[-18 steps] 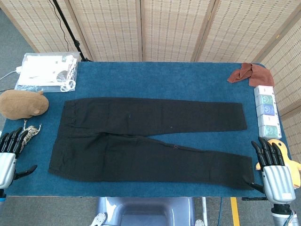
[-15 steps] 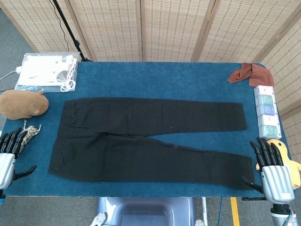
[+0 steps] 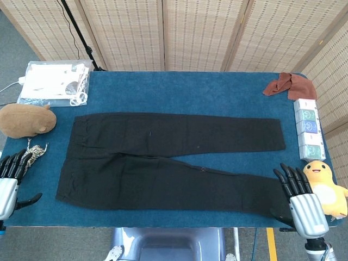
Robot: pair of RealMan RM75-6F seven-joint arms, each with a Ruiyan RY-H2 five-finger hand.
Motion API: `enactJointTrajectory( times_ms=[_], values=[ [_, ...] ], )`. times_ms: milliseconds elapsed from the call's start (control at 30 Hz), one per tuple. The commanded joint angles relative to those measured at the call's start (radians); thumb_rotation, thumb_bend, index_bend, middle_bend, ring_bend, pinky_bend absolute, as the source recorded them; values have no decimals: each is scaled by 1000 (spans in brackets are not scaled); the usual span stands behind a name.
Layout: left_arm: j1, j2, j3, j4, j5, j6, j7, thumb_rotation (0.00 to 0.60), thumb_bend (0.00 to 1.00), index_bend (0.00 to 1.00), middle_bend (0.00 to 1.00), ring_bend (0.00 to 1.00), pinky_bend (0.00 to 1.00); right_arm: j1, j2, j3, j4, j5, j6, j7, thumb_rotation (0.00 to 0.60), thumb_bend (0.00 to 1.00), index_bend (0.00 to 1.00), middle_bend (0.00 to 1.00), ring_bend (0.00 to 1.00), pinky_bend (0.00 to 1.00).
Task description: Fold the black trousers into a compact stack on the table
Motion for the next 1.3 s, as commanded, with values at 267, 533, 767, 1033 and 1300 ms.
enactJointTrajectory(
  times_ms=[267,533,767,1033,1300],
  values=[
    [2,7,-2,-12,-5,0,-7,600,0,0,0,0,0,49,-102,-74,136,-89,-117,-21,600,0,0,0,0,0],
    [0,4,0,-10,1,-4,-4,600,0,0,0,0,0,52,-258,-58,317,-92,-106,-63,600,0,0,0,0,0],
    [-4,1,3,-10,3,-14,5,600,0,0,0,0,0,49,-320,-64,415,-90,-115,-140,600,0,0,0,0,0],
    [-3,1,2,-11,2,-14,6,600,0,0,0,0,0,52,-350,-64,461,-72,-111,-136,600,0,0,0,0,0],
    [-6,0,1,-10,-5,-21,9,600,0,0,0,0,0,63,-393,-73,526,-67,-130,-150,600,0,0,0,0,0]
  ],
)
